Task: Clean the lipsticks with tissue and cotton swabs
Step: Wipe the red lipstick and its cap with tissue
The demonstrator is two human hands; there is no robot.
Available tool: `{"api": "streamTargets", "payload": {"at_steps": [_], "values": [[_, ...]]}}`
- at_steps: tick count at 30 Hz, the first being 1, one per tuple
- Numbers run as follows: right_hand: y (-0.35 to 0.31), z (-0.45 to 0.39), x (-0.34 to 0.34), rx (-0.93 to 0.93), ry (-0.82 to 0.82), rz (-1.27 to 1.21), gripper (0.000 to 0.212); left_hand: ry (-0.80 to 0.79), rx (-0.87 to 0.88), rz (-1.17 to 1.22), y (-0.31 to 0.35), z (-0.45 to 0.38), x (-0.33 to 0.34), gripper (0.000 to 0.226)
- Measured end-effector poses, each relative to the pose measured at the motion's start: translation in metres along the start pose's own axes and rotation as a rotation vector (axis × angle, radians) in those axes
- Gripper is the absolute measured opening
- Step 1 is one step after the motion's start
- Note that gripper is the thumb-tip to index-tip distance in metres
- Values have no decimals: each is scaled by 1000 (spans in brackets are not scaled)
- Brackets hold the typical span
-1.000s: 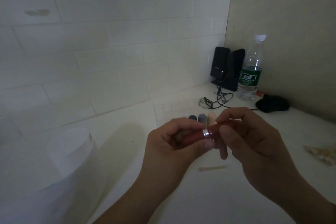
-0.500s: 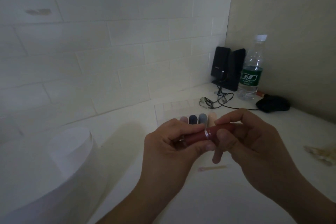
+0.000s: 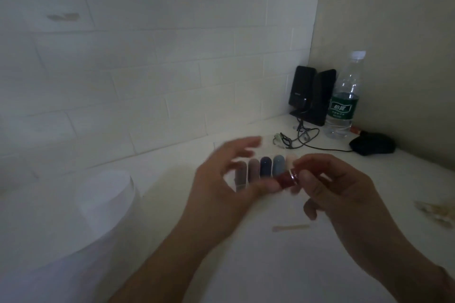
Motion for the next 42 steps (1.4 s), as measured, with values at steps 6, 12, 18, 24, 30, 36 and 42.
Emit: {"api": "streamTargets", "payload": {"at_steps": [6,12,18,24,30,36,42], "values": [[-29,-20,23,-259,-61,448,36,183,-181,-393,-59,-10,-36,15],[-29,-55,79,-360,-122,785,32,188,-275,-278,-80,-13,-38,21],[2,-72,96,-419,-142,1061,30,206,-292,-234,-82,-14,-40,23],[12,-70,94,-478,-146,1151,28,201,-279,-237,-81,-15,-36,22],[20,-70,88,-568,-168,1225,37,228,-240,-257,-75,-13,-36,19],[-21,-68,17,-551,39,1097,16,346,-110,-272,-54,-10,-37,23],[9,-36,-75,13,-35,1493,29,311,305,-390,-14,-2,-19,19]]}}
Point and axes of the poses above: each hand's wrist, its own z-axis away from the middle knuckle, its own x-axis out of the palm, y = z × x, the point moved 5 cm from there along -z, towards the middle knuckle, and after that the axes turned 6 degrees about x, right-handed, at the moved point
